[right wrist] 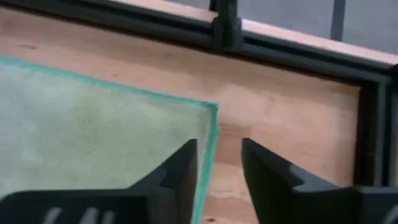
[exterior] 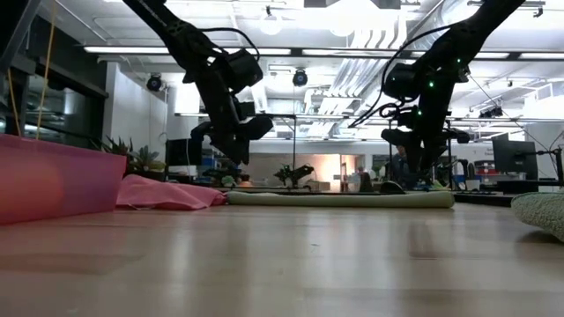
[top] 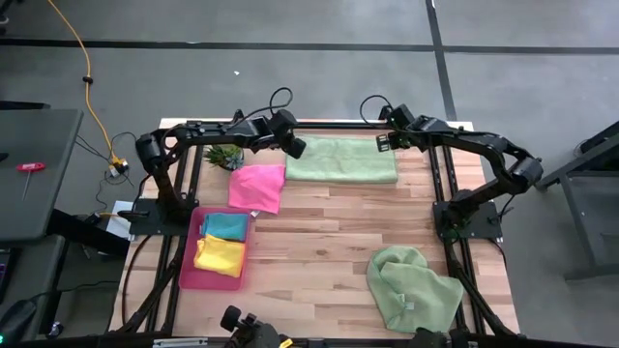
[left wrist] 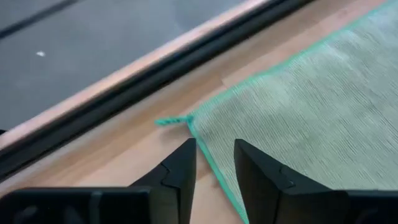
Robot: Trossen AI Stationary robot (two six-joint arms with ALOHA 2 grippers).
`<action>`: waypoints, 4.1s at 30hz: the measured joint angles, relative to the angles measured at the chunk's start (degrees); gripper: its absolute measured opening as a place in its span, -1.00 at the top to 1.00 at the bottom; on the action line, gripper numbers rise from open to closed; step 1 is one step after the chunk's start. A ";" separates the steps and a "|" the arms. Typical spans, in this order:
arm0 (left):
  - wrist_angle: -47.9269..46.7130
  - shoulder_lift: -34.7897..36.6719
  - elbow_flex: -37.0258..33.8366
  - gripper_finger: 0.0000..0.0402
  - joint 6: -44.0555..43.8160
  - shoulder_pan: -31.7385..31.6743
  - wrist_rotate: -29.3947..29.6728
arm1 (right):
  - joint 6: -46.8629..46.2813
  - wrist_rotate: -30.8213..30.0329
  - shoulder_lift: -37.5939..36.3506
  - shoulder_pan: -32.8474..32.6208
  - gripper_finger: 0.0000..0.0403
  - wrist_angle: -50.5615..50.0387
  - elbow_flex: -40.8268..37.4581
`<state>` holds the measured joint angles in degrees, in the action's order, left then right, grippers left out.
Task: Fold microfiber towels
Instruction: Fold the top green microfiber towel
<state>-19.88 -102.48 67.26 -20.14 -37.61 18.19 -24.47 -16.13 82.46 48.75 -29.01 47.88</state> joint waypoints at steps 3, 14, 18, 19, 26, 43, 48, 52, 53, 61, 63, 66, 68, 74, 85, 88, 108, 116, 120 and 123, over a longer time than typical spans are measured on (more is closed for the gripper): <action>0.18 1.28 0.11 0.44 2.11 -0.36 -1.53 | 3.35 0.64 -0.39 1.77 0.19 0.37 0.00; 16.43 13.07 -4.85 0.29 3.89 1.93 -18.70 | 16.98 20.03 -11.16 4.31 -0.05 7.63 0.00; 16.33 15.19 -6.80 0.28 7.22 5.51 -22.15 | 18.67 29.61 -13.40 3.26 -0.05 12.23 0.00; 14.92 15.50 -6.80 0.28 9.03 6.44 -22.27 | 19.15 31.34 -13.61 2.91 -0.05 13.34 0.00; 0.34 16.23 -6.03 0.28 22.94 11.10 -19.09 | 19.47 34.15 -13.68 0.67 -0.05 18.37 0.00; -4.22 2.19 -5.90 0.28 57.24 6.49 -21.36 | 9.05 32.35 -13.66 0.59 -0.05 18.12 0.00; -5.89 -0.41 -5.90 0.28 57.03 6.18 -22.15 | 9.48 30.02 -13.64 0.69 -0.05 18.07 0.00; -4.14 -3.29 -5.90 0.28 56.14 6.88 -16.95 | 9.49 29.41 -13.64 0.72 -0.05 18.03 0.00; -4.00 -3.92 -5.91 0.28 55.89 7.06 -16.09 | 9.49 29.41 -13.64 0.72 -0.05 18.03 0.00; -0.09 -5.06 -5.84 0.28 53.77 10.31 -16.92 | 11.59 29.48 -13.62 0.74 -0.05 16.08 0.00; 1.30 -5.11 -5.90 0.28 53.32 11.45 -17.32 | 12.83 29.50 -13.62 0.74 -0.05 14.96 0.00; 1.74 -5.11 -5.90 0.28 53.22 13.35 -18.68 | 13.61 29.59 -13.62 0.74 -0.05 12.18 0.00; 1.49 -5.11 -5.90 0.28 53.07 14.72 -18.99 | 14.55 29.63 -13.62 0.74 -0.05 9.58 0.00; 1.04 -5.03 -5.90 0.28 50.68 17.69 -12.95 | 17.30 30.03 -13.62 0.68 -0.05 -0.20 0.00; -3.51 1.36 -5.87 0.28 46.25 13.89 -14.94 | 26.54 33.87 -13.40 0.59 -0.05 -5.47 0.00; -5.18 1.26 -5.90 0.28 45.82 12.23 -15.67 | 26.90 33.83 -13.40 0.57 -0.05 -4.28 0.00; -2.69 -5.42 -5.73 0.28 38.46 12.58 -19.19 | 27.34 33.12 -13.40 0.66 -0.05 -3.50 0.02; -2.71 -5.51 -5.77 0.46 39.97 12.42 -19.01 | 32.95 37.14 -8.13 0.18 -0.05 -9.66 0.07; -2.81 -5.55 -5.79 0.69 40.27 12.22 -19.51 | 40.36 37.80 -2.49 -1.56 -0.05 -11.79 0.07; -2.75 -5.59 -5.79 0.88 40.61 12.20 -19.32 | 44.81 36.90 1.92 -2.81 -0.05 -12.42 0.07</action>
<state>-22.63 -108.07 61.47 20.47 -25.41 -1.13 20.34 20.77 84.38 45.95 -41.44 47.94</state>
